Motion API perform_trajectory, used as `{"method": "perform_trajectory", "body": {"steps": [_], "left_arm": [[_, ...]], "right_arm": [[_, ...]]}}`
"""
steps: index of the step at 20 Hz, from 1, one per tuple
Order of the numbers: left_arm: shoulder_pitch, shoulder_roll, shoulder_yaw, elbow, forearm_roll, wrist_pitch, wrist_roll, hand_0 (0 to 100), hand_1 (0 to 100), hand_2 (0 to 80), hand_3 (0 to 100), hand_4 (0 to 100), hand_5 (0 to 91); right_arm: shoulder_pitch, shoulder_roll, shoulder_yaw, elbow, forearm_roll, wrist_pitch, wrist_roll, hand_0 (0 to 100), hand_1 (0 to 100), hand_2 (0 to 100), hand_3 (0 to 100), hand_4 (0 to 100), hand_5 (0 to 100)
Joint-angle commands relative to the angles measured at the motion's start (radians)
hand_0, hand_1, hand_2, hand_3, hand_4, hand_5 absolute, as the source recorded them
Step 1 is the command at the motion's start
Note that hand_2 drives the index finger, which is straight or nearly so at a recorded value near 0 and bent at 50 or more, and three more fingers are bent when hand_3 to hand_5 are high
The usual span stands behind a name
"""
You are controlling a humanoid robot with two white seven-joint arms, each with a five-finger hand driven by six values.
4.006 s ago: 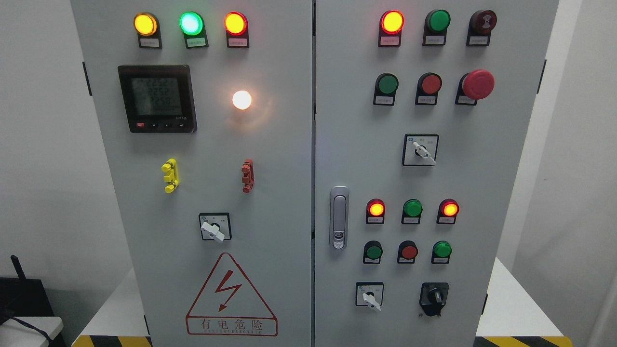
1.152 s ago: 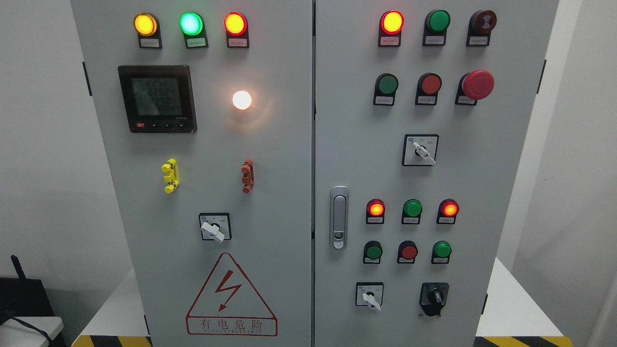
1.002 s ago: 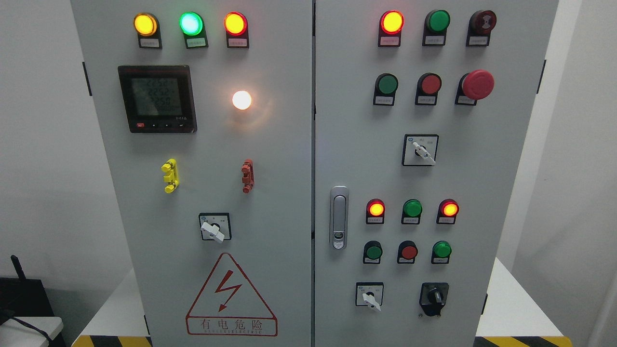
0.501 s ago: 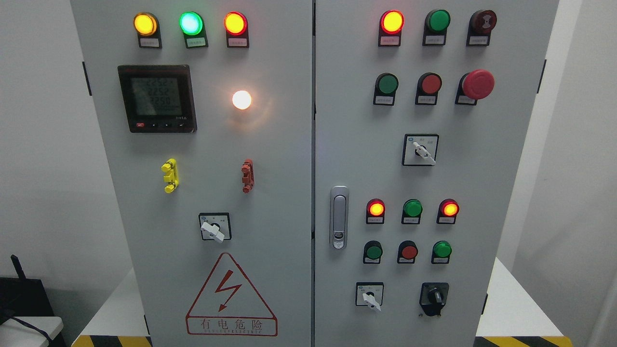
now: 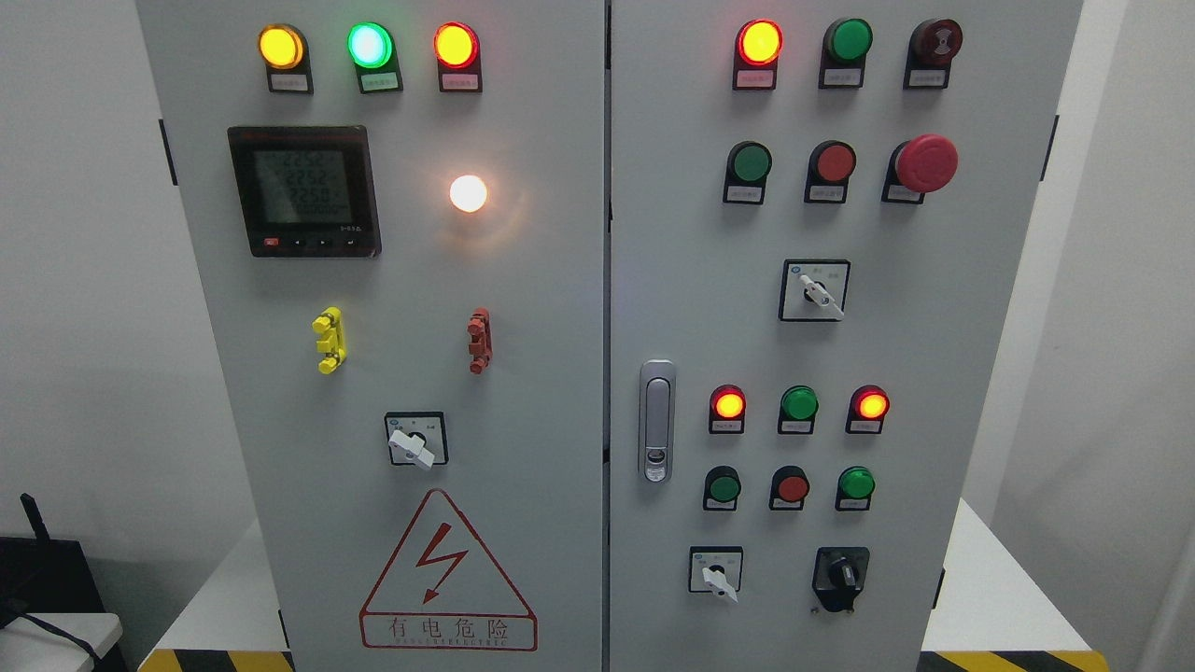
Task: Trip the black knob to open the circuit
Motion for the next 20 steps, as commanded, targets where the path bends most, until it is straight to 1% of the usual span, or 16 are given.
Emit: {"method": "perform_trajectory", "body": {"steps": [1, 6, 9, 10, 11, 12, 14, 15, 17, 19, 20], "left_arm": [[-0.008, 0.000, 0.000, 0.000, -0.034, 0.000, 0.001, 12, 39, 0.0, 0, 0, 0.0], [-0.008, 0.000, 0.000, 0.000, -0.034, 0.000, 0.001, 12, 39, 0.0, 0, 0, 0.0], [-0.008, 0.000, 0.000, 0.000, -0.034, 0.000, 0.001, 12, 39, 0.0, 0, 0, 0.0], [-0.008, 0.000, 0.000, 0.000, -0.032, 0.000, 0.001, 12, 39, 0.0, 0, 0, 0.0], [-0.008, 0.000, 0.000, 0.000, -0.034, 0.000, 0.001, 12, 39, 0.0, 0, 0, 0.0], [-0.008, 0.000, 0.000, 0.000, -0.032, 0.000, 0.001, 12, 39, 0.0, 0, 0, 0.0], [-0.008, 0.000, 0.000, 0.000, -0.034, 0.000, 0.001, 12, 39, 0.0, 0, 0, 0.0], [-0.008, 0.000, 0.000, 0.000, -0.034, 0.000, 0.001, 12, 39, 0.0, 0, 0, 0.0], [-0.008, 0.000, 0.000, 0.000, -0.034, 0.000, 0.001, 12, 39, 0.0, 0, 0, 0.0], [-0.008, 0.000, 0.000, 0.000, -0.032, 0.000, 0.001, 12, 39, 0.0, 0, 0, 0.0], [-0.008, 0.000, 0.000, 0.000, -0.034, 0.000, 0.001, 12, 39, 0.0, 0, 0, 0.0]], "right_arm": [[-0.117, -0.003, -0.012, -0.088, 0.000, 0.056, 0.000, 22, 65, 44, 83, 89, 94], [-0.206, 0.003, -0.001, -0.088, 0.002, 0.155, 0.000, 18, 67, 45, 84, 90, 94], [-0.225, 0.004, 0.020, -0.090, 0.007, 0.171, -0.003, 16, 70, 45, 84, 90, 94], [-0.226, 0.004, 0.035, -0.090, 0.008, 0.172, -0.006, 15, 71, 44, 84, 90, 94], [-0.229, 0.004, 0.054, -0.090, 0.011, 0.177, -0.017, 15, 71, 44, 84, 90, 94], [-0.231, 0.003, 0.066, -0.090, 0.013, 0.197, -0.032, 14, 71, 43, 83, 90, 95], [-0.257, 0.003, 0.092, -0.085, 0.016, 0.250, -0.061, 13, 73, 42, 82, 90, 95], [-0.263, 0.003, 0.101, -0.084, 0.016, 0.272, -0.068, 13, 74, 42, 82, 90, 95], [-0.274, 0.003, 0.109, -0.079, 0.022, 0.281, -0.077, 12, 75, 42, 81, 90, 95], [-0.279, 0.004, 0.135, -0.073, 0.049, 0.289, -0.098, 12, 76, 41, 81, 90, 95], [-0.283, 0.006, 0.144, -0.072, 0.074, 0.306, -0.111, 12, 77, 41, 81, 90, 95]]}}
